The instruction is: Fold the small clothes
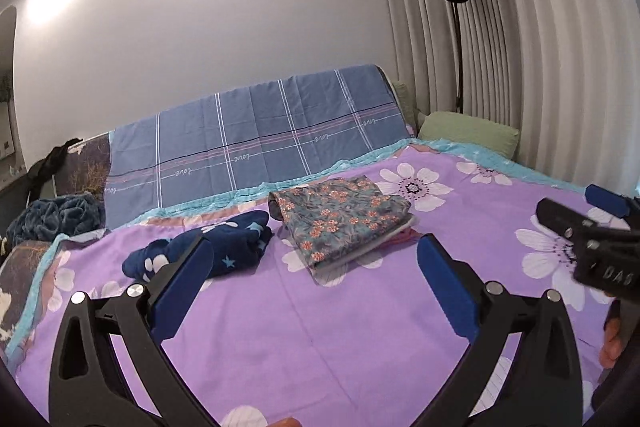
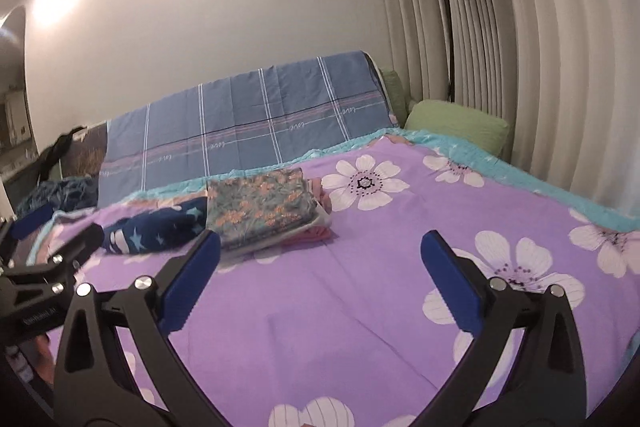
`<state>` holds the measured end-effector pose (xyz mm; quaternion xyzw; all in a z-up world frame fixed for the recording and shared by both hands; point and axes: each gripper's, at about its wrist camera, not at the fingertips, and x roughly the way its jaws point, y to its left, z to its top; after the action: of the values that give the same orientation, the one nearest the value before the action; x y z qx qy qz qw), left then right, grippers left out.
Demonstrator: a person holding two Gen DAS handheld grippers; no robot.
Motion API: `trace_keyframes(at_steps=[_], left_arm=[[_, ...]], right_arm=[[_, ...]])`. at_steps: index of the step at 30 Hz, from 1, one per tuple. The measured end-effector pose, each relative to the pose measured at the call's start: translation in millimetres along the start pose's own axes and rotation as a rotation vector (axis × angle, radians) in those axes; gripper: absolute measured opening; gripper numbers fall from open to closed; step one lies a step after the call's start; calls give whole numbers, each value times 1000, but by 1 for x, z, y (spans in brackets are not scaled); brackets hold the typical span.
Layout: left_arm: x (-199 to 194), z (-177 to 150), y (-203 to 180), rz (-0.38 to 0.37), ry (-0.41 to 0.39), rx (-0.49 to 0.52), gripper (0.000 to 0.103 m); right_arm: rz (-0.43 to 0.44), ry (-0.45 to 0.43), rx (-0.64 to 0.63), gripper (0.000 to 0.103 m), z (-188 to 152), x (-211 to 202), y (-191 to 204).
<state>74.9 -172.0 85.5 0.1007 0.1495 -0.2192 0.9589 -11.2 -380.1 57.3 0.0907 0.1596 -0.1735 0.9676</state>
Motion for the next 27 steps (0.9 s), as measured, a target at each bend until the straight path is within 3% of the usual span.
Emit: trace_keyframes(at_steps=[6, 20, 27], left_arm=[[-28, -14, 9, 4, 3, -40, 102], [-41, -26, 15, 20, -4, -42, 102], [-38, -30, 7, -24, 34, -39, 102]], right_arm=[[-18, -3, -34, 101, -11, -25, 13], [13, -36, -16, 101, -18, -42, 17], [6, -30, -50, 101, -19, -40, 22]])
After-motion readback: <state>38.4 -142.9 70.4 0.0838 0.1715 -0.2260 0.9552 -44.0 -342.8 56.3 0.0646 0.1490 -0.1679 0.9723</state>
